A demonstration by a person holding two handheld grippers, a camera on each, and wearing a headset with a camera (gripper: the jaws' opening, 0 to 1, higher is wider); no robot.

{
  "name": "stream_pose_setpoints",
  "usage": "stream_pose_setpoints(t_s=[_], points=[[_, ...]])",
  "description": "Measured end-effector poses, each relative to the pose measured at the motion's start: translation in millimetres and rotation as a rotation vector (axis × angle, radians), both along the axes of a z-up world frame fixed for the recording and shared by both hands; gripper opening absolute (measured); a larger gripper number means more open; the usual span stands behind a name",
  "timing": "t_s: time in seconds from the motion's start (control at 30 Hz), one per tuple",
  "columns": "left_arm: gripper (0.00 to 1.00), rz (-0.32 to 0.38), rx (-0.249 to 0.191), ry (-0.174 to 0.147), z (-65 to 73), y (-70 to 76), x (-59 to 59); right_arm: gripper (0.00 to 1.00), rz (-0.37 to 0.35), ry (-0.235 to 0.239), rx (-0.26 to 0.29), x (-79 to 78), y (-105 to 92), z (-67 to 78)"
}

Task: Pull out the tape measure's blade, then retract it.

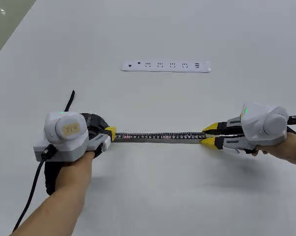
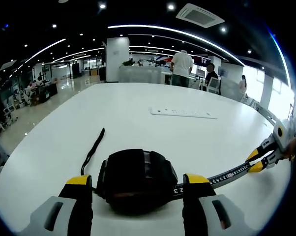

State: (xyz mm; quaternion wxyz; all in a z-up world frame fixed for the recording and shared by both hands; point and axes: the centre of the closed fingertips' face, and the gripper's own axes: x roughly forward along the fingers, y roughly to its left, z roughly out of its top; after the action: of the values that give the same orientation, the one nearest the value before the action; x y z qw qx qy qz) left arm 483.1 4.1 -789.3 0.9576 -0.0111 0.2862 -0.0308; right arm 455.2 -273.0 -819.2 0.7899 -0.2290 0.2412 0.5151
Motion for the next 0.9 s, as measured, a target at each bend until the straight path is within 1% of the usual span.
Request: stream_pose_setpoints(t_s=[0.1, 0.13, 0.17, 0.2, 0.23, 0.33, 0.47, 0.7, 0.73, 0.9], points=[[0.7, 0.008, -0.009, -0.002, 1.3, -0.2, 1.7, 0.12, 0.003, -0.002, -0.004, 0.4, 0.1, -0.3], [0.67, 0.008, -0.011, -0.002, 1.7, -0.4, 2.2, 0.12, 0.004, -0.003, -0.005, 0.4, 0.1, -0.3], [0.64, 0.006, -0.01, 0.0, 1.7, -0.6, 2.3, 0.12, 0.004, -0.003, -0.006, 0.5, 0.2, -0.4], [0.62, 0.011, 0.004, 0.004, 1.3, 2.0, 2.0, 0.12, 0.005, -0.004, -0.007, 0.5, 0.2, -0.5], [0.63, 0.01, -0.005, 0.004, 1.0, 1.0, 2.4, 0.12, 0.006, -0.005, -0.008, 0.6, 0.2, -0.5], [0.62, 0.003, 0.009, 0.014, 0.2, 0.9, 2.4, 0.12, 0.006, -0.004, -0.008, 0.7, 0.1, -0.7], [0.6, -0.009, 0.046, 0.029, -1.2, 0.6, 2.3, 0.12, 0.006, -0.003, -0.011, 1.0, -0.4, -0.9], [0.57, -0.01, 0.05, 0.031, -1.3, 0.9, 2.0, 0.12, 0.007, -0.003, -0.012, 1.1, -0.3, -1.0], [0.57, -0.027, 0.07, 0.048, -1.3, 1.0, 1.0, 0.12, 0.013, -0.005, -0.021, 1.1, -0.1, -1.4], [0.56, -0.034, 0.064, 0.055, -1.7, 1.7, 1.6, 0.12, 0.017, -0.008, -0.028, 0.9, -0.1, -1.4]])
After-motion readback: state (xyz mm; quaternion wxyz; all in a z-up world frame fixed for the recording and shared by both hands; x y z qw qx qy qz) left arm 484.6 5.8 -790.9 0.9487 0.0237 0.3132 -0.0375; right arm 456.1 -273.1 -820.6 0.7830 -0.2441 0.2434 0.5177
